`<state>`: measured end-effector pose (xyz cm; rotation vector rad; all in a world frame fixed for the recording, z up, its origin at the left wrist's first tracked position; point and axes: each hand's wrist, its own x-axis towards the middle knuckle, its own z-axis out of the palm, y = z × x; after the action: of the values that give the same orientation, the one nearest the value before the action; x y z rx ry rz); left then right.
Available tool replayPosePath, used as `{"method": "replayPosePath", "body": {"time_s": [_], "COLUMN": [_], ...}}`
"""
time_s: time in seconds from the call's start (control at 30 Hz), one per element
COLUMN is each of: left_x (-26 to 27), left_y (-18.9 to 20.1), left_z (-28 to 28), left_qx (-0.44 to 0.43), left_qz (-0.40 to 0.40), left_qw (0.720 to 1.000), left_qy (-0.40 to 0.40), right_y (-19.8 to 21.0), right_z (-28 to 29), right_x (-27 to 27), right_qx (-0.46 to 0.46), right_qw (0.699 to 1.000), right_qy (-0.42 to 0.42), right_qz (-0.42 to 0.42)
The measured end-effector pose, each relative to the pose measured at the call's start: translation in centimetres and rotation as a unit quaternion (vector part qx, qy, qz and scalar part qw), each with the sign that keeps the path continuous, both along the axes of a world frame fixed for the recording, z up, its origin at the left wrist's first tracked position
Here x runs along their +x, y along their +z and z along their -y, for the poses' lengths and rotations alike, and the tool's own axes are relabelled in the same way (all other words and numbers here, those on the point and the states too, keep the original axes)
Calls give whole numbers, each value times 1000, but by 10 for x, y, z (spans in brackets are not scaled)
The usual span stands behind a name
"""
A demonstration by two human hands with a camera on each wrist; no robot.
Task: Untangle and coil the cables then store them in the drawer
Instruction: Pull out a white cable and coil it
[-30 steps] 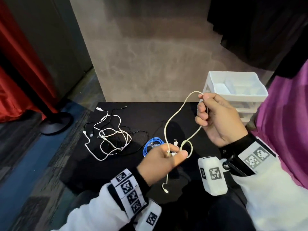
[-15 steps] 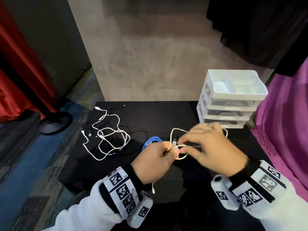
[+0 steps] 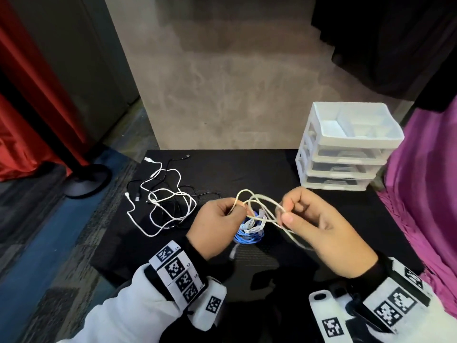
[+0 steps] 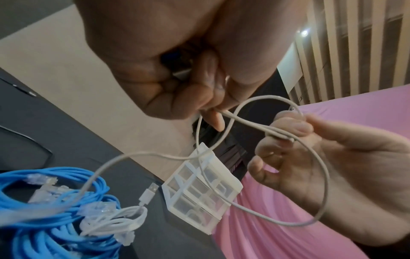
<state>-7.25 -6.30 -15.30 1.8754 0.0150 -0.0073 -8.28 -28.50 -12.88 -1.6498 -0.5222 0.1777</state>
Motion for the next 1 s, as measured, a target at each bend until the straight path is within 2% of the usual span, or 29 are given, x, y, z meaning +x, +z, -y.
{"method": "replayPosePath", "body": {"time_s": [0.1, 0.23, 0.33, 0.37, 0.5, 0.6, 0.73, 0.83, 1.0], "left_x": [4, 19, 29, 32, 36, 42, 49, 49, 43], "left_y": [-6, -17, -21, -21, -15, -12, -19, -26, -32], "left_z": [-3, -18, -37, -44, -65, -65, -59, -59, -66], "left_qx": [40, 65, 112, 125, 132, 100, -8, -41, -60], "left_qz": [-17, -34, -30, -23, -18, -46, -116, -145, -171], "left_qw": [999, 994, 985, 982, 981, 982, 979, 976, 969], "left_qy": [33, 81, 127, 142, 143, 153, 165, 159, 168], "right_y": [4, 19, 24, 25, 18, 11, 8, 2, -4], "right_z": [2, 9, 25, 31, 49, 54, 50, 47, 63], "right_x": [-2, 6, 11, 13, 13, 9, 6, 5, 6], "right_qx": [51, 10, 112, 119, 62, 122, 189, 168, 159], "right_qw": [996, 1000, 994, 993, 998, 991, 979, 984, 984], "right_qy": [43, 1, -20, -19, 21, 31, 39, 20, 47], "right_qz": [-59, 16, -2, -10, -6, -37, -67, -61, -57]}}
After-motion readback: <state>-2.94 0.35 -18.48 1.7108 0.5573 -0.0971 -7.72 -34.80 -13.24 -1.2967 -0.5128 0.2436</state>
